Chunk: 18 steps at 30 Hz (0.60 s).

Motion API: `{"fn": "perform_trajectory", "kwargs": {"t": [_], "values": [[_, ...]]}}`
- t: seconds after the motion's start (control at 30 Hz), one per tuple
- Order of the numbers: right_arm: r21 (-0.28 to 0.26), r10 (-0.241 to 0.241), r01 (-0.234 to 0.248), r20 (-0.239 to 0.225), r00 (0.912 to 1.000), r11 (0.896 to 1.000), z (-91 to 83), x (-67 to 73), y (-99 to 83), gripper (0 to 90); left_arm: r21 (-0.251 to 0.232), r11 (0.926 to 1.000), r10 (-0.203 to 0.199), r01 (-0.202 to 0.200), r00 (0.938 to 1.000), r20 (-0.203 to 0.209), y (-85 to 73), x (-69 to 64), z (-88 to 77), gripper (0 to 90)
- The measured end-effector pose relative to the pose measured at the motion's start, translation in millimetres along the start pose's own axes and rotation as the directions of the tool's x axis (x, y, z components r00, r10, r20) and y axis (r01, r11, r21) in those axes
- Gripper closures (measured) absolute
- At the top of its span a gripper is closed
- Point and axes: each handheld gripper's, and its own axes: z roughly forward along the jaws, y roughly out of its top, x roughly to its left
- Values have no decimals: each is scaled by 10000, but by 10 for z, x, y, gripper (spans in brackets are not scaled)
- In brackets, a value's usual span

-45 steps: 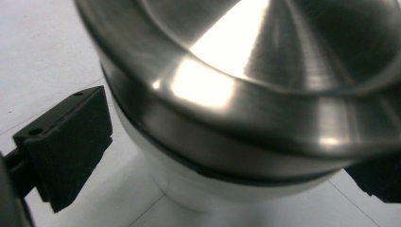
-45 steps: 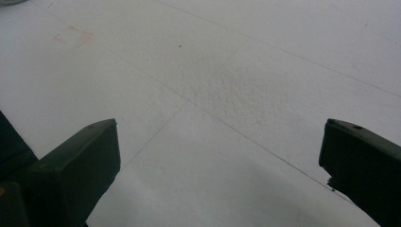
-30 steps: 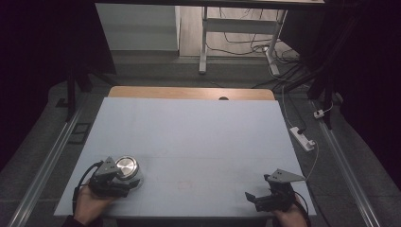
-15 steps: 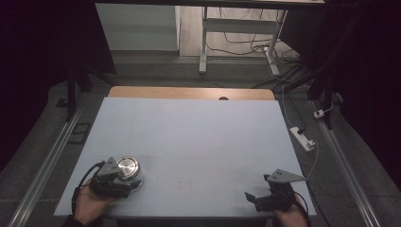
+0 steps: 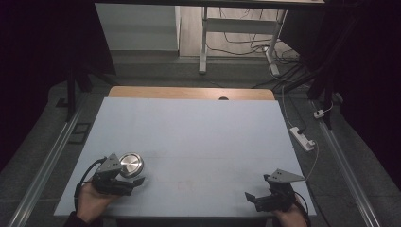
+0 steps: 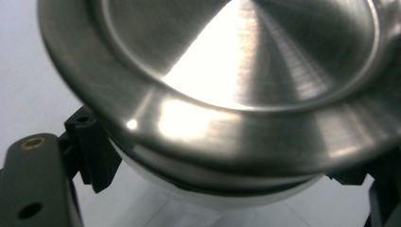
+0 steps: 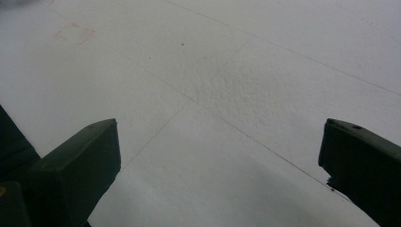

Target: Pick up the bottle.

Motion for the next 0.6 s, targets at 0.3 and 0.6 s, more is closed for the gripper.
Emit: {"fn": "perform_trajectory", "kwargs": {"t": [0.3, 0.6], "values": [[-17, 23, -23, -5, 10000, 10000, -2, -3, -1, 0, -274, 9986, 456, -446, 9982, 384, 204, -51, 51, 156], [-66, 62, -62, -16, 10000, 10000, -5, -6, -2, 0, -379, 9949, 958, -932, 9927, 731, 433, -121, 139, 155]]}}
